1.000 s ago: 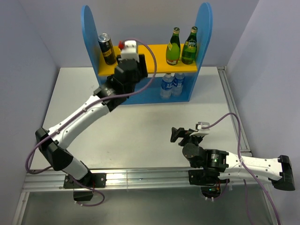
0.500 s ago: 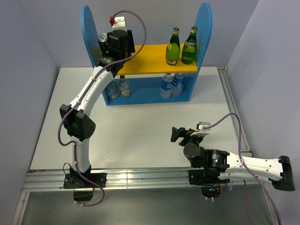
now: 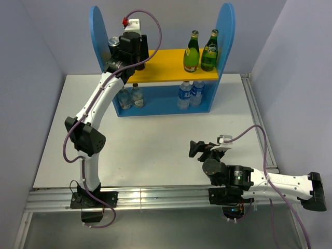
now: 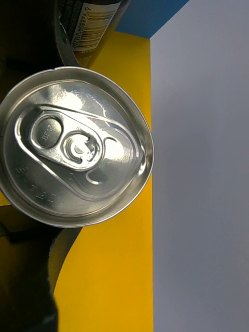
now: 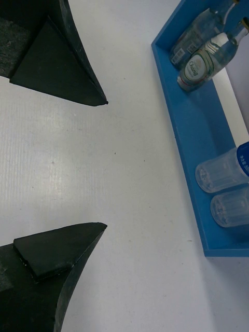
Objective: Place and organize the beverage onto the shelf
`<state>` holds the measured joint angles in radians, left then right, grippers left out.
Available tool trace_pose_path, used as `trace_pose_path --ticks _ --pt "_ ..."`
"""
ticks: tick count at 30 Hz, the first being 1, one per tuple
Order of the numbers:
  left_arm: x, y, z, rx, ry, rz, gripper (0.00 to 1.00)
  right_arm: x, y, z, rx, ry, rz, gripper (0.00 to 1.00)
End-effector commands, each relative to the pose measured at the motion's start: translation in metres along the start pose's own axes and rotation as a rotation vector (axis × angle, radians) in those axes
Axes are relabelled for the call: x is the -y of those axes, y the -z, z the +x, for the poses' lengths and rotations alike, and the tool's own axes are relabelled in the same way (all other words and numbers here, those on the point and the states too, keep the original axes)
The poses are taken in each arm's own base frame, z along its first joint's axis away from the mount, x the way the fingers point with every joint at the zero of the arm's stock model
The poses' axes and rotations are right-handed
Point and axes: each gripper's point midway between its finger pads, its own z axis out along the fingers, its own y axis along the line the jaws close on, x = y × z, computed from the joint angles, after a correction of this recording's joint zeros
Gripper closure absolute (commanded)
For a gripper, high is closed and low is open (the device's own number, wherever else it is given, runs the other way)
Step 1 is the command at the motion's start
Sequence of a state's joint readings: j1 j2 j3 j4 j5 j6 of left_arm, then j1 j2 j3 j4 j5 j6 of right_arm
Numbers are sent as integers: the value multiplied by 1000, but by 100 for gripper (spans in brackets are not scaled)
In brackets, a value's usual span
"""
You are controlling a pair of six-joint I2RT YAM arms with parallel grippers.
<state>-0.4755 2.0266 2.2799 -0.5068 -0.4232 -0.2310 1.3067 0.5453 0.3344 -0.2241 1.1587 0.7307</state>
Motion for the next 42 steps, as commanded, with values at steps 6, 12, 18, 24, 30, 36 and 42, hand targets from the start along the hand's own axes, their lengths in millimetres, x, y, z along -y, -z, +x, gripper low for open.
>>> trace_pose_path --ticks 6,12,18,24,30,36,42 --pt "0 35 -43 78 7 34 99 -2 -1 -6 23 -27 7 0" --pt "4 39 -37 53 9 59 49 -2 -1 -6 23 -26 9 0" --pt "8 51 -34 46 -3 63 14 -2 -1 -6 23 -25 13 0" --pt "11 65 -12 -6 5 50 1 -1 -1 -6 25 -27 18 0" --pt "9 120 29 -77 54 64 1 1 -1 -7 29 -32 29 0" --pt "-27 181 116 -262 53 27 1 -31 6 -33 -13 -39 -71 0" --pt "-74 244 93 -140 58 30 1 -88 37 -190 54 -33 -192 0"
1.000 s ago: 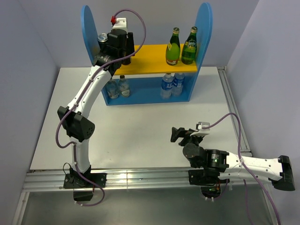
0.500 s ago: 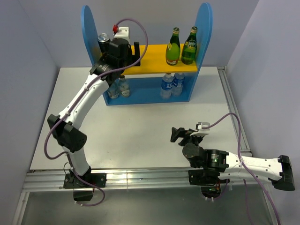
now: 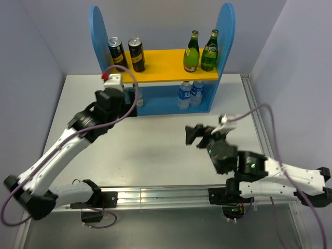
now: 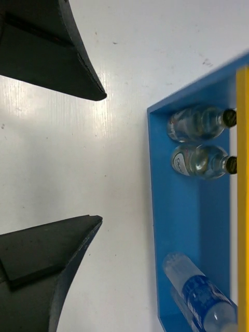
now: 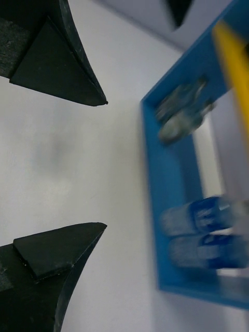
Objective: Place and organize the beverage onto the shelf
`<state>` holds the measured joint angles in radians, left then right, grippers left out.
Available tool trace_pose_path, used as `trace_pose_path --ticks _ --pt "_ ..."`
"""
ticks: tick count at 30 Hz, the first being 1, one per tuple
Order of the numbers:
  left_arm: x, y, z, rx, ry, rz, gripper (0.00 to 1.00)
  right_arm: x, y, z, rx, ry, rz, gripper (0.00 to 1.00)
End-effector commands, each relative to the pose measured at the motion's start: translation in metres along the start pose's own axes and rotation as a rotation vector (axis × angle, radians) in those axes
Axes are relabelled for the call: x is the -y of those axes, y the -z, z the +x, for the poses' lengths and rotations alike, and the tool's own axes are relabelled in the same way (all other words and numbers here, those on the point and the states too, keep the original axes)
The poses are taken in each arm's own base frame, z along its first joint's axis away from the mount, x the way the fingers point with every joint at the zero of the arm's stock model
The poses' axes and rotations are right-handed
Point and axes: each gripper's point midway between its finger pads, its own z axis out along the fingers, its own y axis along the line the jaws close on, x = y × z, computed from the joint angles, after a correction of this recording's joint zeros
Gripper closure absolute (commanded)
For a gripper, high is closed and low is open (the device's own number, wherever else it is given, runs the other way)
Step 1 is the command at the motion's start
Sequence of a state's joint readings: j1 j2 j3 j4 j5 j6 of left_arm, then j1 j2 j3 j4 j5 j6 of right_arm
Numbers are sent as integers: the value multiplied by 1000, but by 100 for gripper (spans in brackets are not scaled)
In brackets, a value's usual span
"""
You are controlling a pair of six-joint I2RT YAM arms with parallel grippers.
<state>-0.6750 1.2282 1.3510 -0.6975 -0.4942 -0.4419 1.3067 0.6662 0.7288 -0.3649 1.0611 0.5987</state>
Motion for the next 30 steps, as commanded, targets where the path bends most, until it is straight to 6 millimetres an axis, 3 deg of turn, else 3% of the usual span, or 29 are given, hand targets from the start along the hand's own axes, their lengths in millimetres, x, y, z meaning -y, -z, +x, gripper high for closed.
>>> trace_pose_path --ticks 1,2,3,4,7,14,30 --pt "-26 53 -30 175 70 28 1 -31 25 -119 79 -23 -90 0" --pt "-32 62 -33 201 71 29 1 -35 25 -120 39 85 -84 0" --pt "-38 76 -38 237 100 45 1 -37 29 -133 30 100 -89 0" --pt "-39 81 -41 254 91 60 1 -32 41 -161 25 108 -97 0" --pt "-41 91 -40 280 73 97 1 -28 53 -184 -21 119 -89 0" --pt "-39 94 -42 308 83 126 1 -14 70 -186 -55 29 -145 0" --pt "-48 108 -49 365 104 126 1 -12 67 -178 -62 8 -127 0"
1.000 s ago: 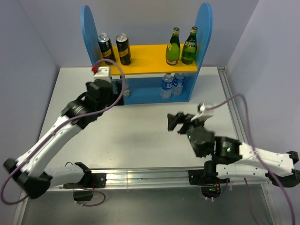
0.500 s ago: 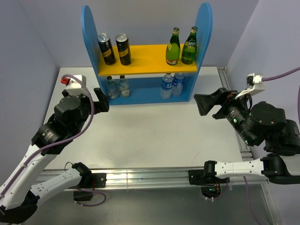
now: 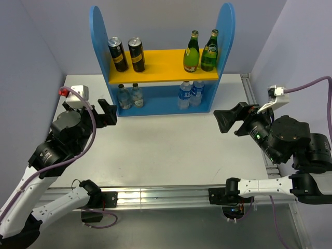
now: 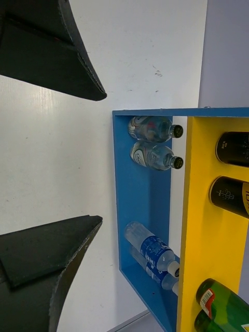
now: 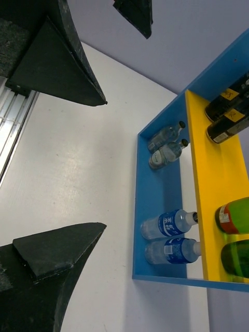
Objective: Place and organize the beverage onto the shelf
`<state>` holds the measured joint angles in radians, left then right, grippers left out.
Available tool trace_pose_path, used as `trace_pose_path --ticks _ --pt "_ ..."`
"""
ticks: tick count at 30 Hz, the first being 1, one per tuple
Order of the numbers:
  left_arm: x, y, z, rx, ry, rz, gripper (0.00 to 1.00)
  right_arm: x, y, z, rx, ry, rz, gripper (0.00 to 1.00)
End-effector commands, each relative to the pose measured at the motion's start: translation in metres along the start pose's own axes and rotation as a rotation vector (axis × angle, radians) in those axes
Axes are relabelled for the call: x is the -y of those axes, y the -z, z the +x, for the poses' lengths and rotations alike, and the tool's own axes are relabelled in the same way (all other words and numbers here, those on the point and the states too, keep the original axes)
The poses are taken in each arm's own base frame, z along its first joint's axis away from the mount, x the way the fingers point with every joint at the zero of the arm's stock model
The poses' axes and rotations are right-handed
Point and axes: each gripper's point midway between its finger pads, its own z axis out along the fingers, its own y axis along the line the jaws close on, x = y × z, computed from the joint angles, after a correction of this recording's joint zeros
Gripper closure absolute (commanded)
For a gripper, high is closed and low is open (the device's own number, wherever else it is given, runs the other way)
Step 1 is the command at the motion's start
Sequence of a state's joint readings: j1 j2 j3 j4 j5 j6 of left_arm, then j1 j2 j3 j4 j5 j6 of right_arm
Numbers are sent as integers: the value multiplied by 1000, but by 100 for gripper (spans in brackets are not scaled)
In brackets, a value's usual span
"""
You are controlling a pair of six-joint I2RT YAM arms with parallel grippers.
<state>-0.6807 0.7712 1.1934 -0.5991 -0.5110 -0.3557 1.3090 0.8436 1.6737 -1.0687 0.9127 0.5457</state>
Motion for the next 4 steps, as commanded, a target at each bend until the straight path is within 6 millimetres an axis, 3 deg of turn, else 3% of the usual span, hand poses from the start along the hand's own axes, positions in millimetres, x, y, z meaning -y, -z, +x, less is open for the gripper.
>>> trace_pose_path --ticks 1,4 --pt "2 0 -8 37 0 10 1 0 -3 4 -1 5 18 0" --pt "0 0 -7 36 1 3 1 13 -3 -3 31 -10 86 0"
